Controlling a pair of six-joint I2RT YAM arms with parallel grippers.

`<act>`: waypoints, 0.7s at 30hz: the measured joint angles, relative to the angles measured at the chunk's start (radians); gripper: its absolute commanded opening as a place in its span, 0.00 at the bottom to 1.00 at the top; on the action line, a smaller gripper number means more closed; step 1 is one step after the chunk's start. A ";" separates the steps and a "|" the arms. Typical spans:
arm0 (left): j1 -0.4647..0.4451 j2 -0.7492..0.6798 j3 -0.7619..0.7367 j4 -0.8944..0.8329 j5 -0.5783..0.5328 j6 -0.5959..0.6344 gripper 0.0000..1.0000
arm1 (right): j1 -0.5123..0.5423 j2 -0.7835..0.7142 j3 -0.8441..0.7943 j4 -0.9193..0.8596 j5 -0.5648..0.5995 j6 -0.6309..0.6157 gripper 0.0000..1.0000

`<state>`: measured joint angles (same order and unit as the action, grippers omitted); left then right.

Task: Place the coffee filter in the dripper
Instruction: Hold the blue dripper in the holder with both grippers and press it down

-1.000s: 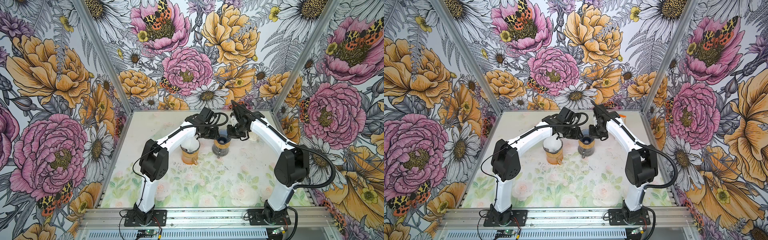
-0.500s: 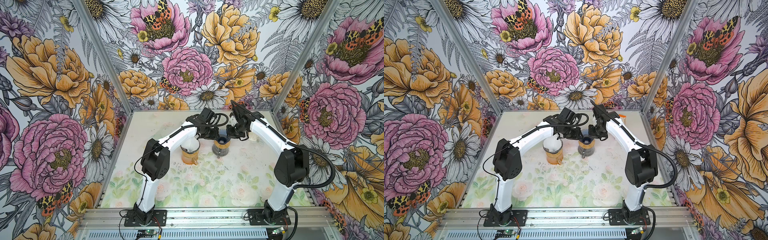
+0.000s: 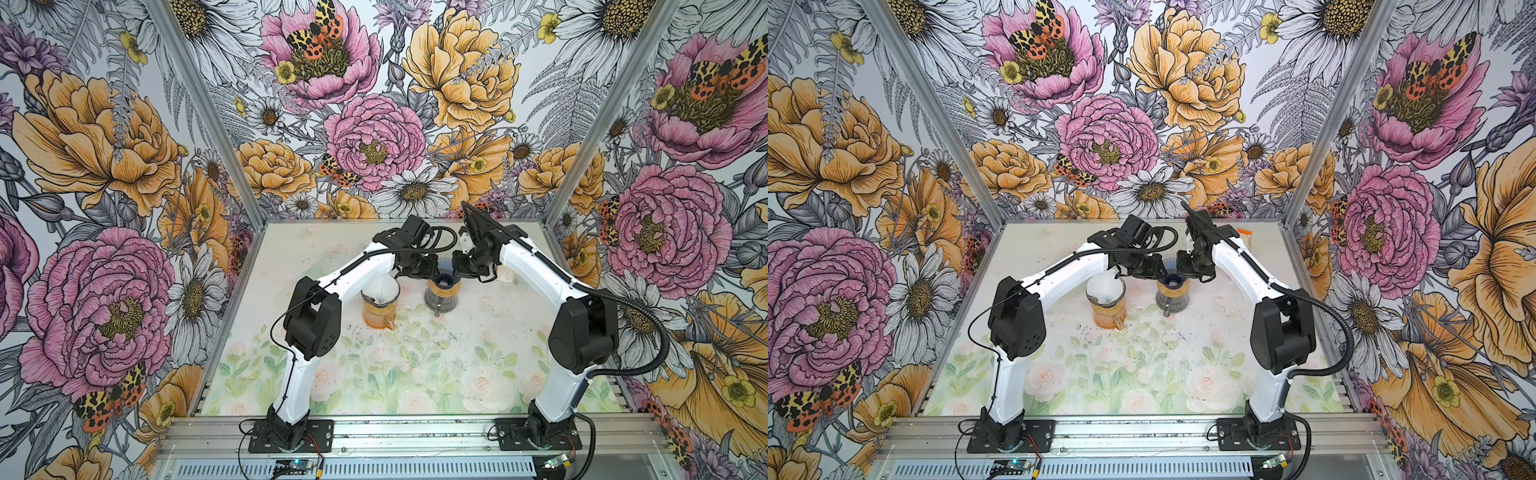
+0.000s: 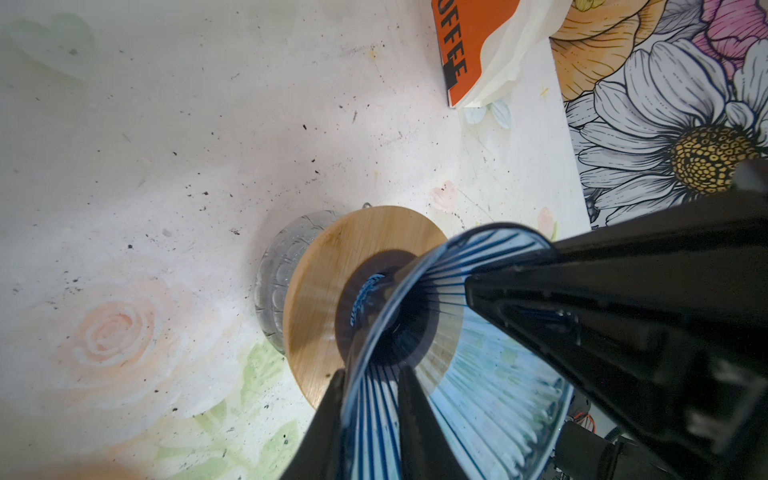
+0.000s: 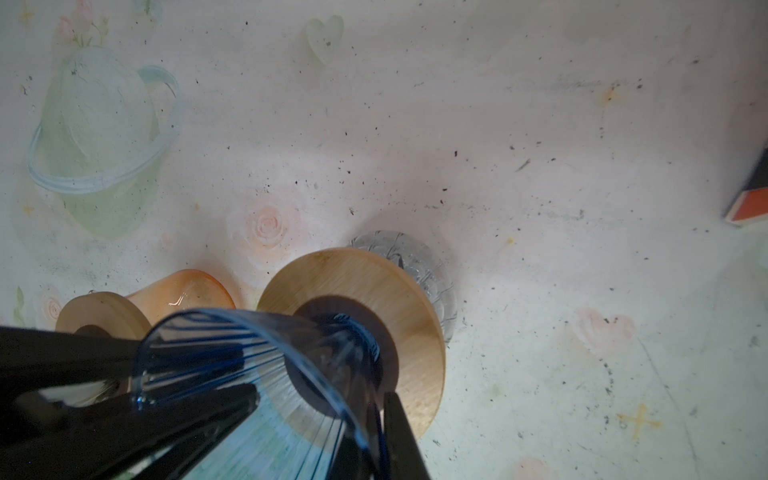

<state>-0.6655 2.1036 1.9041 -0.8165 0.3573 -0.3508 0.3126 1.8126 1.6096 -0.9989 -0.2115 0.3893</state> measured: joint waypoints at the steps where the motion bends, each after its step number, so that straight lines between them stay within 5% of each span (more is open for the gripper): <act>1: 0.000 0.000 0.000 0.000 0.000 -0.002 0.23 | -0.001 0.000 -0.002 0.002 -0.002 0.000 0.10; 21: 0.000 0.019 0.021 -0.008 0.014 -0.006 0.23 | -0.011 0.002 -0.026 0.021 -0.029 0.004 0.10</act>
<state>-0.6655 2.1231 1.9247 -0.8242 0.3717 -0.3569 0.3016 1.8145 1.5841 -0.9775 -0.2401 0.3931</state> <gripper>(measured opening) 0.228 0.104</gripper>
